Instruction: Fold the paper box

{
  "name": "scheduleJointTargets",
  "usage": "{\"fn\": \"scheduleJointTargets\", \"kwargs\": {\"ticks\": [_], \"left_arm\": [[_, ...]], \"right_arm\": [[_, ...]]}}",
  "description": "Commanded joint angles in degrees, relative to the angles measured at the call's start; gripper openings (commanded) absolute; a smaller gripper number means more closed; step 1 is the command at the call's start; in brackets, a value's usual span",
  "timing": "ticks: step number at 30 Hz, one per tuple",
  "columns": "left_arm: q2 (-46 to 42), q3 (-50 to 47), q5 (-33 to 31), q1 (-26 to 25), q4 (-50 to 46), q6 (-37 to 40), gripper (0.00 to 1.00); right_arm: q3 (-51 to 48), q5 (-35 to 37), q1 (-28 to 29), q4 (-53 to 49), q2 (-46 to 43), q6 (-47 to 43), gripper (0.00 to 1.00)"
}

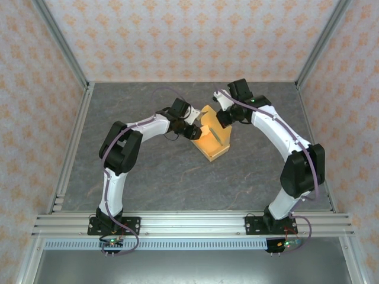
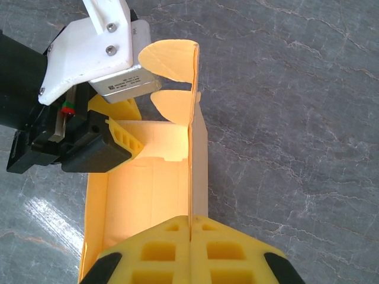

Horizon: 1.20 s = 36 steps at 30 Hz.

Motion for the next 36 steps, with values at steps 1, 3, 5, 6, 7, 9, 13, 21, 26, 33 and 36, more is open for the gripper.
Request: {"fn": "scheduleJointTargets", "kwargs": {"ticks": [1,3,5,6,7,9,13,21,26,33,36], "left_arm": [[0.97,1.83,-3.6,-1.09,-3.29,2.06,0.38],[0.86,1.53,-6.52,-1.43,-3.29,2.22,0.35],[0.69,1.22,-8.48,-1.75,-3.37,2.41,0.3],[0.44,0.96,-9.94,-2.05,-3.3,2.6,0.28],[0.21,0.7,-11.14,-2.26,-3.23,2.74,0.27],[-0.4,-0.13,-14.14,-2.89,-2.67,3.12,0.25],[-1.37,-1.62,-21.01,-4.26,-1.46,3.26,0.19],[-3.63,-6.51,-32.44,-6.03,4.77,0.63,0.13],[-1.58,-4.72,-36.92,-7.2,2.88,-0.31,0.12],[1.4,-1.37,-42.79,-7.79,-1.39,-1.22,0.1],[2.17,-0.9,-43.46,-7.76,-1.95,-1.09,0.11]], "right_arm": [[1.92,-0.44,-0.17,-1.85,0.92,1.11,0.0],[2.16,-0.43,-0.25,-2.15,1.05,1.24,0.0],[2.32,-0.16,-0.26,-2.22,1.13,1.31,0.0],[2.33,-0.03,-0.31,-2.35,1.13,1.32,0.0],[2.44,0.01,-0.31,-2.42,1.09,1.33,0.0],[2.42,-0.01,-0.31,-2.36,1.05,1.49,0.0],[2.42,-0.69,-0.32,-1.87,0.91,1.79,0.0],[1.71,-3.27,-0.34,-0.96,0.65,3.94,0.0],[0.2,-5.66,-0.4,0.22,0.55,4.9,0.0],[-0.08,-6.99,-0.27,0.31,0.78,5.02,0.0],[0.43,-6.37,-0.29,-0.03,1.21,5.1,0.0]]}}
